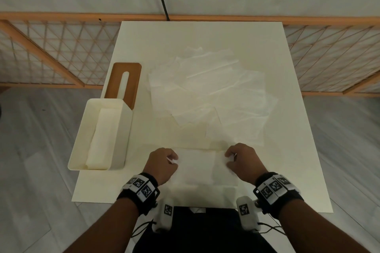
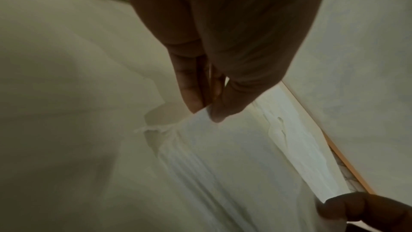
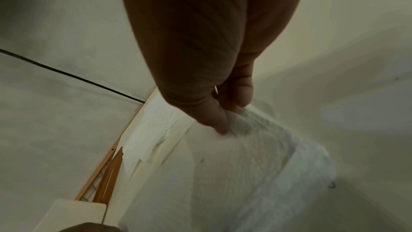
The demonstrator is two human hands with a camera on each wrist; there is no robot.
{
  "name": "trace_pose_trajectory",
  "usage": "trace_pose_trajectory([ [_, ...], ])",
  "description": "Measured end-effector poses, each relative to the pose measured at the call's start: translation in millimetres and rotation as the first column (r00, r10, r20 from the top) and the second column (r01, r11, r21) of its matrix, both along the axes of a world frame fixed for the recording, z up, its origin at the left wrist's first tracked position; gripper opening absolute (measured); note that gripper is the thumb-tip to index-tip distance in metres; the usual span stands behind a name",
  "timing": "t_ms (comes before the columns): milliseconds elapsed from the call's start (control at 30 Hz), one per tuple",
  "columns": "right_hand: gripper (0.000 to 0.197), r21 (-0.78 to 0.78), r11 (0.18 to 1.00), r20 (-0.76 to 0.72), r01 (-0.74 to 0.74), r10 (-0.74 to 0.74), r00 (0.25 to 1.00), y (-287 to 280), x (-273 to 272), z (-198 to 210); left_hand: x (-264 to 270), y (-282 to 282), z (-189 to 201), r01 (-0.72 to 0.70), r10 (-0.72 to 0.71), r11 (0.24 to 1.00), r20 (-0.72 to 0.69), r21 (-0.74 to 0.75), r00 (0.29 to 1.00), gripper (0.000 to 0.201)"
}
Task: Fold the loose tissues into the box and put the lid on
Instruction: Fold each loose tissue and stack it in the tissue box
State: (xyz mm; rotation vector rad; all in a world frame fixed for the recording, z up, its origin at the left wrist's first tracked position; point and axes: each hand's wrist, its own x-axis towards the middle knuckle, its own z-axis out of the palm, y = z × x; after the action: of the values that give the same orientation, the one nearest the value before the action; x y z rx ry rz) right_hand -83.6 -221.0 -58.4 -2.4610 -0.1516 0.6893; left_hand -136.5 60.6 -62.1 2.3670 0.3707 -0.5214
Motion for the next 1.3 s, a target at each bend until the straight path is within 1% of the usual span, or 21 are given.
trace_pose_trajectory([
  [100,0.023,-0.015,0.999,0.028,-0.042,0.043,0.999,-1.1,2.0,-1.5,0.4,0.5,-2.2,0.033,-0.033,0.999,-0.027,0.03,0.999,0.02],
  [167,0.021,0.009,0.999,0.063,-0.032,0.031,0.998,-1.6,5.6,1.8,9.1,1.5,1.9,0.012,-0.012,0.999,0.01,0.05,1.0,0.016],
  [233,0.02,0.031,0.999,0.091,-0.008,0.006,0.996,-1.1,12.2,8.6,27.8,3.9,6.8,-0.04,0.037,0.997,0.053,0.066,0.998,0.015],
  [300,0.018,0.043,0.999,0.104,0.004,-0.008,0.995,0.1,20.4,16.7,54.8,3.7,14.1,-0.104,0.099,0.993,0.088,0.057,0.991,0.015],
  [400,0.016,0.06,0.998,0.079,0.033,-0.038,0.996,2.3,32.0,29.4,104.4,-3.1,23.7,-0.226,0.226,0.974,0.107,-0.012,0.968,0.018],
  [567,0.011,0.155,0.979,-0.005,0.133,-0.133,0.991,1.7,46.4,46.0,191.2,-25.0,21.9,-0.343,0.354,0.926,0.047,-0.156,0.934,0.025],
  [667,0.009,0.197,0.968,-0.038,0.154,-0.15,0.988,-3.2,53.9,48.4,231.6,-40.4,17.5,-0.417,0.428,0.893,0.033,-0.17,0.903,0.037],
  [800,0.008,0.213,0.961,-0.075,0.178,-0.165,0.983,-13.6,61.0,44.5,270.6,-54.4,9.8,-0.497,0.496,0.864,-0.028,-0.076,0.868,0.066],
  [867,0.007,0.212,0.961,-0.093,0.178,-0.161,0.983,-18.6,62.7,41.8,282.5,-58.0,6.8,-0.525,0.522,0.851,-0.065,-0.031,0.85,0.071],
  [967,0.006,0.215,0.956,-0.129,0.197,-0.173,0.977,-24.6,65.0,38.2,296.9,-56.1,-2.8,-0.524,0.523,0.851,-0.086,0.01,0.848,0.06],
  [1067,0.007,0.228,0.946,-0.147,0.229,-0.199,0.969,-29.2,67.7,36.4,307.8,-46.2,-20.3,-0.514,0.512,0.857,-0.055,-0.032,0.857,0.05],
  [1100,0.007,0.232,0.943,-0.15,0.238,-0.207,0.967,-29.9,68.7,36.2,307.3,-46.2,-17.3,-0.522,0.521,0.851,-0.035,-0.05,0.853,0.042],
  [1167,0.007,0.24,0.935,-0.158,0.262,-0.229,0.96,-30.6,71.4,36.3,301.3,-49.7,-1.6,-0.509,0.509,0.858,-0.019,-0.073,0.86,0.017],
  [1200,0.007,0.245,0.929,-0.162,0.275,-0.241,0.957,-30.5,72.7,37.2,297.5,-52.0,8.5,-0.496,0.497,0.863,-0.014,-0.097,0.868,0.013],
  [1233,0.007,0.253,0.924,-0.162,0.287,-0.252,0.954,-29.9,74.0,38.6,293.5,-53.3,17.1,-0.504,0.508,0.852,-0.009,-0.139,0.861,0.011],
  [1267,0.007,0.264,0.917,-0.162,0.299,-0.263,0.951,-29.2,75.1,39.9,288.2,-53.7,25.4,-0.538,0.55,0.817,0.001,-0.208,0.835,0.008],
  [1300,0.007,0.28,0.907,-0.165,0.314,-0.276,0.947,-28.6,76.2,40.9,280.3,-53.5,34.3,-0.579,0.606,0.763,0.005,-0.285,0.796,0.012],
])
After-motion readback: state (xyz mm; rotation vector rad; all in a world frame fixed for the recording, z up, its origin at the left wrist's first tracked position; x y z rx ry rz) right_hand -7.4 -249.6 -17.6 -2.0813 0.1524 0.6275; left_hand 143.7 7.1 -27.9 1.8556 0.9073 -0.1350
